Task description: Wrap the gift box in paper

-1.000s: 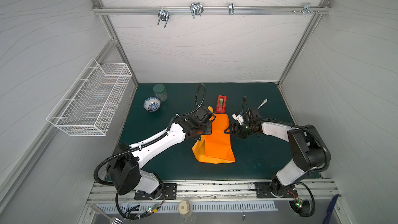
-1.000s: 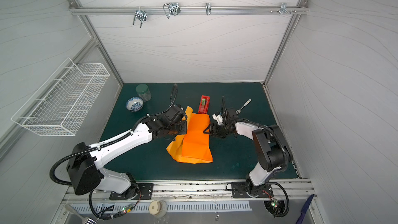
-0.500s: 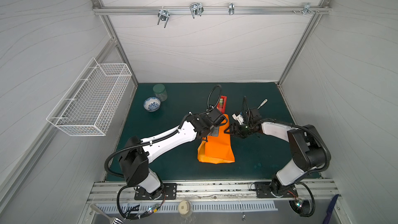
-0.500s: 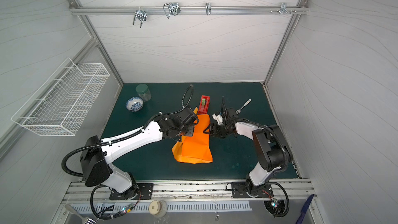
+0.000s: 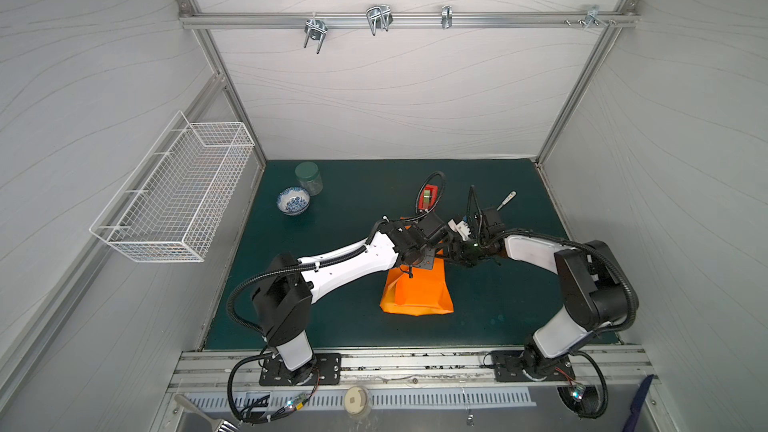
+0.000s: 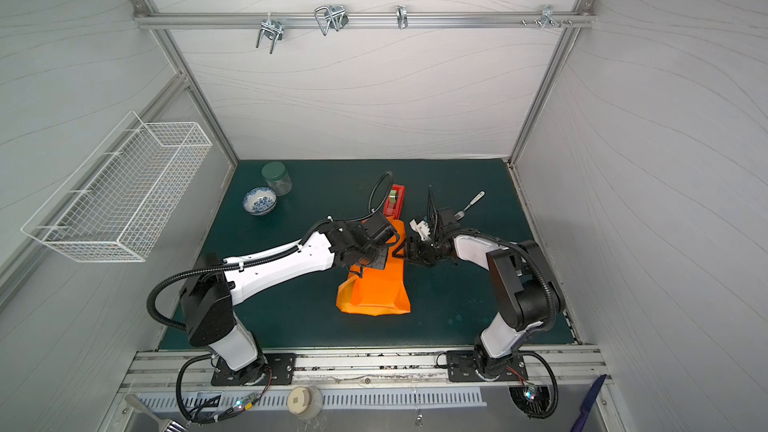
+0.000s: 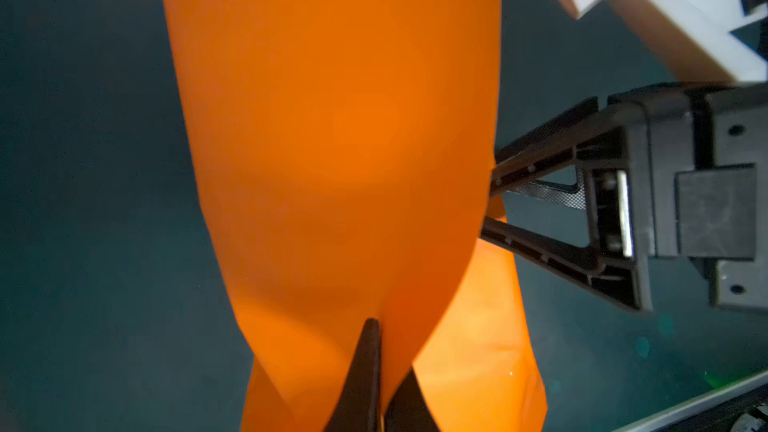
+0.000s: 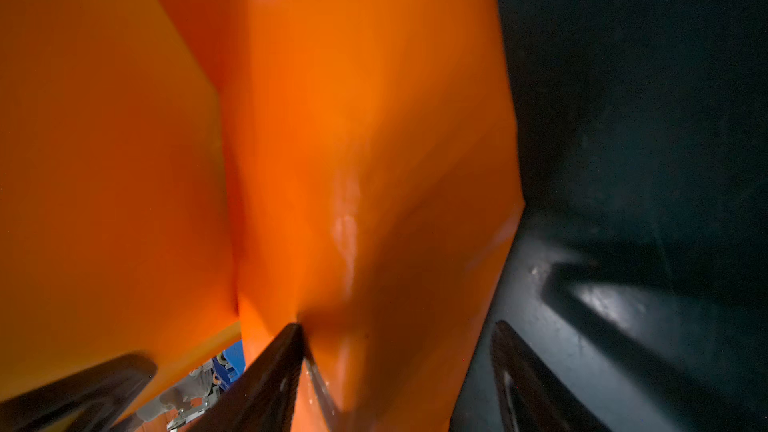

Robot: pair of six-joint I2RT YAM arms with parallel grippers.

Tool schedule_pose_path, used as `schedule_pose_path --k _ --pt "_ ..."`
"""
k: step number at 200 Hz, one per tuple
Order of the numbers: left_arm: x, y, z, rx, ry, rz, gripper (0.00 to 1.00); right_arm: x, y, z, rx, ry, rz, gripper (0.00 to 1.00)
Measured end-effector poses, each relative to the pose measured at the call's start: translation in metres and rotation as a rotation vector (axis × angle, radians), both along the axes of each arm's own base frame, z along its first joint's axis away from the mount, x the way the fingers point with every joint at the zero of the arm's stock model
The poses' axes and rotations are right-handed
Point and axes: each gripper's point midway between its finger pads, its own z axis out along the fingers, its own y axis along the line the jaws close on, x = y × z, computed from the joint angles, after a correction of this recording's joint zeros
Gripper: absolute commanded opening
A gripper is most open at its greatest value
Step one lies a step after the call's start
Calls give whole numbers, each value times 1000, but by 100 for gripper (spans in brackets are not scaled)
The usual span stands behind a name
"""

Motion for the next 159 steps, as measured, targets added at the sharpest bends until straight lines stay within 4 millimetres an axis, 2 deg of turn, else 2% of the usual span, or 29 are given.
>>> schedule_pose_path --k 28,96,159 --pt "-2 -5 -6 -13 27 -1 5 0 0 0 0 0 0 71" --pt "0 -25 -1 -142 57 34 9 0 0 0 0 0 0 71" --pt "-6 -21 -7 -131 88 42 18 0 0 0 0 0 0 71"
